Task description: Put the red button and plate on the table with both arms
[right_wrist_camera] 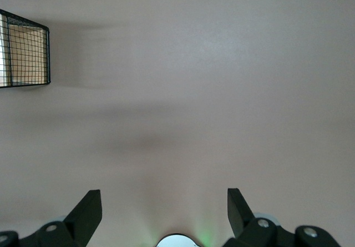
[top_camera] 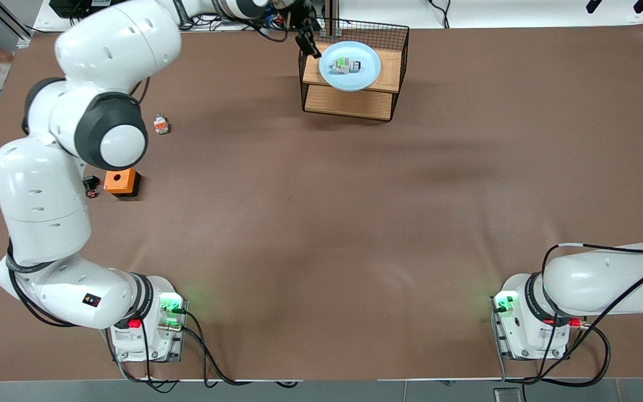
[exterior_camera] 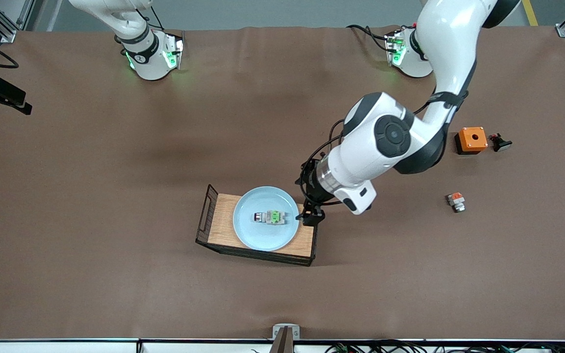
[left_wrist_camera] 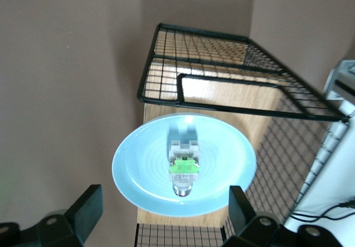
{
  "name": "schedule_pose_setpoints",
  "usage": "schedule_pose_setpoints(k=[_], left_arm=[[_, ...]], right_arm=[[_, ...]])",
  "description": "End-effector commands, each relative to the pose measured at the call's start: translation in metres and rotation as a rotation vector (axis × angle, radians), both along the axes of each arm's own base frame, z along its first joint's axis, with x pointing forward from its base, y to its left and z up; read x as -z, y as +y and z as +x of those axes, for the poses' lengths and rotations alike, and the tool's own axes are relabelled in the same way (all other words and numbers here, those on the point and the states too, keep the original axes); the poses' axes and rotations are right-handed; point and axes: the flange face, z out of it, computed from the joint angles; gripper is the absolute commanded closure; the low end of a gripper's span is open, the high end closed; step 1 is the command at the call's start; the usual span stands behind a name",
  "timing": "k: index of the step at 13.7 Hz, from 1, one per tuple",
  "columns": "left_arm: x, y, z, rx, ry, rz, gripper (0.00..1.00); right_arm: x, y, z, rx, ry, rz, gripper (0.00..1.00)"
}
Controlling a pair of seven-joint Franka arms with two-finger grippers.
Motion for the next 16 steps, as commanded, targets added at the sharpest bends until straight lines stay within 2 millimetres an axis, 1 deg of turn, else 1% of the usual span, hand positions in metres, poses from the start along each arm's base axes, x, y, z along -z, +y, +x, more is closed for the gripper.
schedule_pose_setpoints(k=[1,3,4,7,9,10,12,15,16], left_arm=[[0.017,-0.019,0.002,-0.016,0.009,-0.043,0.0],[0.034,-0.022,0.007,-0.026,0.009,-0.05,0.0],[0.042,-0.03,0.006,-0.023,0.004,-0.056,0.0],[0.057,-0.043,0.011,-0.023,-0.003,-0.068,0.0],[0.062,-0.042,0.013,-0.027,-0.008,-0.067,0.0],[0.069,-0.045,0.013,-0.027,-0.008,-0.065,0.0],[0.074,-0.045,0.013,-0.025,-0.008,-0.06,0.0],[0.082,-0.047,0.013,-0.026,-0.012,-0.059,0.0],[0.082,-0.047,0.013,-0.027,-0.014,-0.06,0.0]], right_arm=[[-0.003,0.0,0.003,0.003,-0.002,-0.018,0.0],[-0.003,-0.002,0.002,0.006,-0.002,-0.018,0.0],[-0.003,-0.002,0.002,0.006,-0.002,-0.016,0.0],[-0.003,-0.001,0.002,0.018,-0.001,-0.015,0.0],[0.0,-0.002,0.004,0.021,0.007,-0.012,0.0],[0.002,-0.002,0.005,0.019,0.011,-0.01,0.0],[0.014,0.0,0.012,0.015,0.033,-0.012,0.0],[0.034,-0.002,0.023,0.017,0.074,-0.006,0.0],[0.04,-0.003,0.026,0.017,0.086,-0.008,0.0]])
